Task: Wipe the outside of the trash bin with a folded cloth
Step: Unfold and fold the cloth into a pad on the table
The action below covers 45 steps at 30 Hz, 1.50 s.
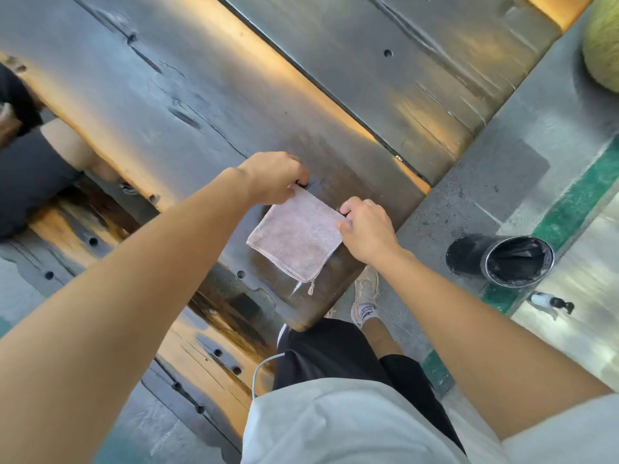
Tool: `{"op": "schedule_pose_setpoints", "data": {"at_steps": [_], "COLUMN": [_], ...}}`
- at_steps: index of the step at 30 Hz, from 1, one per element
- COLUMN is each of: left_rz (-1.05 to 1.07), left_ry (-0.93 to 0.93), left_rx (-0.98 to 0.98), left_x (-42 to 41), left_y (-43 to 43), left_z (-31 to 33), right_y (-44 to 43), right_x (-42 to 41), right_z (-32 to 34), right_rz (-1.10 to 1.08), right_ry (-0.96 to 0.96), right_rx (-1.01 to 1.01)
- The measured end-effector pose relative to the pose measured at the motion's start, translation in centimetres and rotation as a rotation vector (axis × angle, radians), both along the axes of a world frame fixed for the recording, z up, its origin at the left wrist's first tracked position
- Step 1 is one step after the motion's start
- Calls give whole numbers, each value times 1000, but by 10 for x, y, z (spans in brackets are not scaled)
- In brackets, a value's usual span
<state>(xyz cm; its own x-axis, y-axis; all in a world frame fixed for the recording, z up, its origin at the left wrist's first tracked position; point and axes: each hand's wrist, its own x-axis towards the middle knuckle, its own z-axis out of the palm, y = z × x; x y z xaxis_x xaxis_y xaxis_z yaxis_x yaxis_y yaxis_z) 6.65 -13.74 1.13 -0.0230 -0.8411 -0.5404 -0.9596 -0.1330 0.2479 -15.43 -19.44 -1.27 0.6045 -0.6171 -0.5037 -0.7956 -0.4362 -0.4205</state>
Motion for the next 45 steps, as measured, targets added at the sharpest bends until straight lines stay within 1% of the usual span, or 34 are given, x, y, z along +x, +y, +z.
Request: {"op": "schedule_pose_setpoints", "data": {"at_steps": [4, 9, 12, 17, 20, 24, 28, 32, 39, 42, 45], "left_rz": [-23, 99, 173, 170, 139, 162, 127, 97, 18, 31, 187], "left_ry": [-21, -119, -140, -198, -213, -160, -139, -141, -142, -126, -70], "left_rx": [12, -116, -151, -209, -213, -233, -281, -321, -304, -326, -413], "left_x": [2, 5, 5, 6, -2, -9, -20, -28, -35, -33, -28], "left_y": [-10, -26, -36, -38, -27, -5, 17, 36, 57, 61, 48], "left_z": [1, 2, 5, 13, 13, 9, 6, 0, -9, -10, -4], "right_y": [-14, -49, -70, -77, -67, -55, -40, -25, -12, -16, -32], "right_x": [5, 24, 37, 44, 37, 22, 5, -7, -18, -15, -2], "right_z": [3, 19, 31, 45, 45, 41, 39, 34, 25, 27, 30], "right_rz": [84, 156, 202, 268, 297, 313, 343, 396, 436, 364, 198], "right_ry": [45, 66, 77, 64, 38, -29, -78, -81, -102, -158, -186], "right_rx": [-72, -278, -351, -441, -428, -428, -362, -300, -288, -248, -232]}}
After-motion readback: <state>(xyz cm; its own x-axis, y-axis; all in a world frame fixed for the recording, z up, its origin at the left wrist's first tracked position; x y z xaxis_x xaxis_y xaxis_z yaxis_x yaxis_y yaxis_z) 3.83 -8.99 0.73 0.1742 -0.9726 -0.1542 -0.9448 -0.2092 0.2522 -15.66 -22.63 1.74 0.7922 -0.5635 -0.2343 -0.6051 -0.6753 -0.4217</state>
